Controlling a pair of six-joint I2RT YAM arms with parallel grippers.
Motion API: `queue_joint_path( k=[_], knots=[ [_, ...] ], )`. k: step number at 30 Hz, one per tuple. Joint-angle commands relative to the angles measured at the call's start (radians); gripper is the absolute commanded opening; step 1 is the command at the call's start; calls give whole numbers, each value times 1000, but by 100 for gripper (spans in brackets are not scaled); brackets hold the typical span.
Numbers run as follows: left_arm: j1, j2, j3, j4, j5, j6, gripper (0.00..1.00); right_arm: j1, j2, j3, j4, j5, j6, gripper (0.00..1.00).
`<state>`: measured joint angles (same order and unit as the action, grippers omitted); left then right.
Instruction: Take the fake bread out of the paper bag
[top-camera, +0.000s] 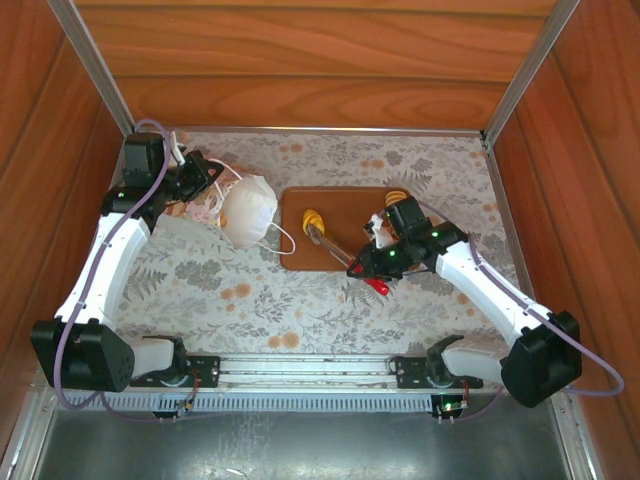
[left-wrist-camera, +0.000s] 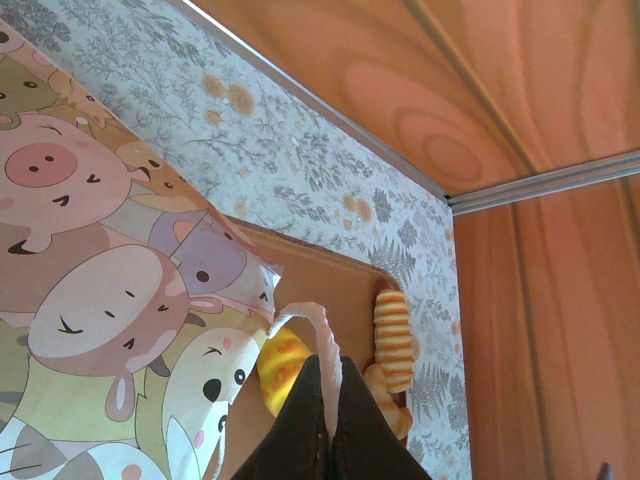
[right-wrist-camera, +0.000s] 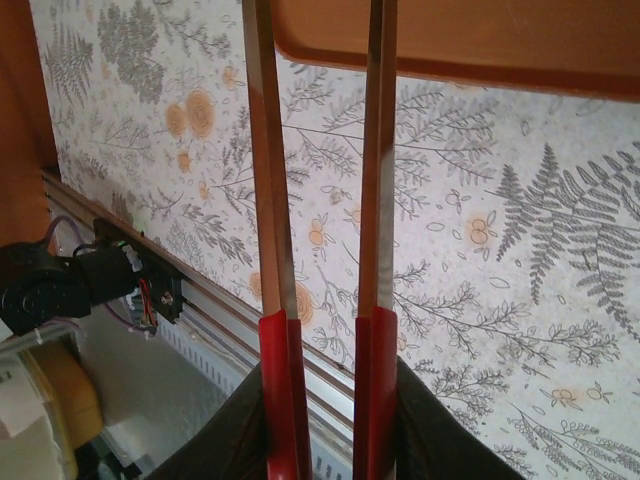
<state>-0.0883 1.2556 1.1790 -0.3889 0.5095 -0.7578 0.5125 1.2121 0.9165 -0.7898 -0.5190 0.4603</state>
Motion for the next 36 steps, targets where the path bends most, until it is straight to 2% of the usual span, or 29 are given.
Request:
queue_joint_path(
  k=[1,16,23,31,36],
  knots=[
    [-5,-7,14,7,-6,-1,0,-37,0,-18,14,-74,20,29],
    [-5,24,30,7,11,1,0,-164,-49,-34,-76,-78,5,34],
    [-6,34,25,8,15,5,0,-166,-44,92,-273,124,-122,37],
    [-6,40,27,13,24,9,0,-142,25,225,-303,182,-342,38],
    [-5,15,21,13,11,17,0,-67,108,323,-390,371,-405,40]
  ],
)
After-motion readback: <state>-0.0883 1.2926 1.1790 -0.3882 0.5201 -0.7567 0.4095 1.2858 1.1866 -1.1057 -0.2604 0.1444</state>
